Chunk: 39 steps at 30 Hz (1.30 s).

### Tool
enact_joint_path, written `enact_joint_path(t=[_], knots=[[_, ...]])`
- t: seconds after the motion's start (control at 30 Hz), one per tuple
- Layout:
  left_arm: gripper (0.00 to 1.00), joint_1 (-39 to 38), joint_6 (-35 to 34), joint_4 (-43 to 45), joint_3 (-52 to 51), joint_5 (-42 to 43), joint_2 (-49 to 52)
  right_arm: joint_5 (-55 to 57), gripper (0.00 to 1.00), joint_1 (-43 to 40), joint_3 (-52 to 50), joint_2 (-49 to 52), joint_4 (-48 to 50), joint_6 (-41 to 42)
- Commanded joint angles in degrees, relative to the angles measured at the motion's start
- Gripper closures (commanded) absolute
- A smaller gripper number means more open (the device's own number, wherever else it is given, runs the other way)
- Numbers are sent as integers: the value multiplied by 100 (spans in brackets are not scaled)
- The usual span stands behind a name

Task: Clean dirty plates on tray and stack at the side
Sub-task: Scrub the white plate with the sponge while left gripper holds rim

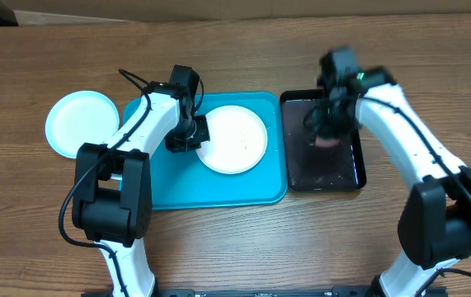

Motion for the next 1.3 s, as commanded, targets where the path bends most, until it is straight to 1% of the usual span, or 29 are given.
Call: enact_joint_path(t=[0.0,0.07,0.17,0.33,0.43,0.53,0.77,0.9,1.07,1.27], knots=[[96,-48,11,-33,-22,-105,66,-323,96,142,778,-262,-238,-48],[96,-48,11,-33,-22,-103,66,-721,96,227,984,-262,-275,-48],[96,-48,9,-28,-22,-92,66,-1357,96,422,994,-238,-129,-46],[96,-48,9,-31,-22,-92,66,-1344,96,973,826,-109,363,-42],[96,-48,9,-31,-22,-92,66,-1001,96,1329,629,17,752,-39],[96,-48,9,-31,-22,-92,66,-431,96,1681,485,192,1054,-37],[96,-48,9,-39,-22,-92,66,1445,96,2430,474,852,1355,-20],[96,-48,11,-59,-22,-92,66,2107,96,2614,472,1228,1427,7],[96,-48,11,-68,-22,-92,66,2616,96,2608,459,1569,1460,223],[96,-48,11,-63,-22,-94,66,2487,96,2575,455,1759,1499,302]])
